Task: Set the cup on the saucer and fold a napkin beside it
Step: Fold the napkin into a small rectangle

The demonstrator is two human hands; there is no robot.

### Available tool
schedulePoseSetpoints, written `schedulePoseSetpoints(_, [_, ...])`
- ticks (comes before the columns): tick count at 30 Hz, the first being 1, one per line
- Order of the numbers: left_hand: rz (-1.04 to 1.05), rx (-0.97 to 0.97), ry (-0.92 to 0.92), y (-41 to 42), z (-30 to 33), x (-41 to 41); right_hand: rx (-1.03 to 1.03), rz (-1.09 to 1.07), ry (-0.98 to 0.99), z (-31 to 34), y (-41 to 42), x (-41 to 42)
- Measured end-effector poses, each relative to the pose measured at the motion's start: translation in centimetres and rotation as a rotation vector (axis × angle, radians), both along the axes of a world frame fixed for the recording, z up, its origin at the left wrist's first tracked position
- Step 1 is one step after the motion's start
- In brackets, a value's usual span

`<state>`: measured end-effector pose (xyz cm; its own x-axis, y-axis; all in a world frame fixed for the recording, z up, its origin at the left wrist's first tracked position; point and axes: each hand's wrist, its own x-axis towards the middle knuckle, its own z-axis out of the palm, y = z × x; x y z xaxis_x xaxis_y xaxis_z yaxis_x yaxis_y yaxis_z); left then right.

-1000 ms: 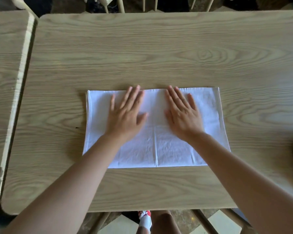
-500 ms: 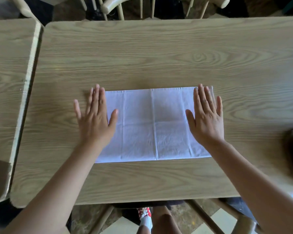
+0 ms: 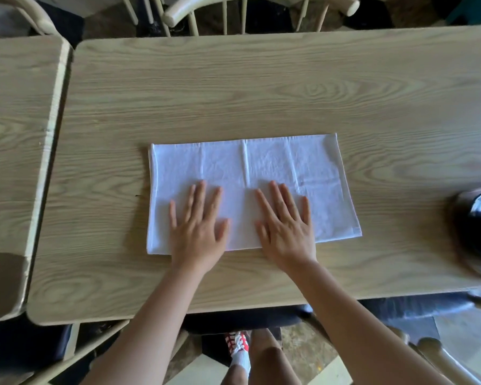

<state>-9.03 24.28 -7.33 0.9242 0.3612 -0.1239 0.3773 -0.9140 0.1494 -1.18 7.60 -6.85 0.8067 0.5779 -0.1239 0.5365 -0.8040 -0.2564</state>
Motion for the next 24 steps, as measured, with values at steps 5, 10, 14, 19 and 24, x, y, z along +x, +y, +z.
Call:
schedulePoseSetpoints(5, [0.114,0.043,-0.018,4.3,0.1,-4.2,-0.069,-0.222,-0.062,-0.3,-6.3,1.9])
schedulePoseSetpoints(10, [0.177,0.013,0.012,4.8,0.6,-5.9,-0.126,-0.256,-0.060,-0.2,-8.3,1.9])
schedulePoseSetpoints(14, [0.142,-0.014,0.071,4.2,1.3,-7.3,-0.136,-0.256,-0.014,0.4,-8.8,0.6])
schedulePoseSetpoints(19, [0.160,0.055,0.071,2.8,1.7,-8.6,0.001,-0.316,0.015,1.3,-9.9,-2.4])
schedulePoseSetpoints(24, [-0.058,-0.015,-0.059,-2.7,2.4,-5.8,0.142,-0.668,-0.051,2.4,-10.2,-3.1])
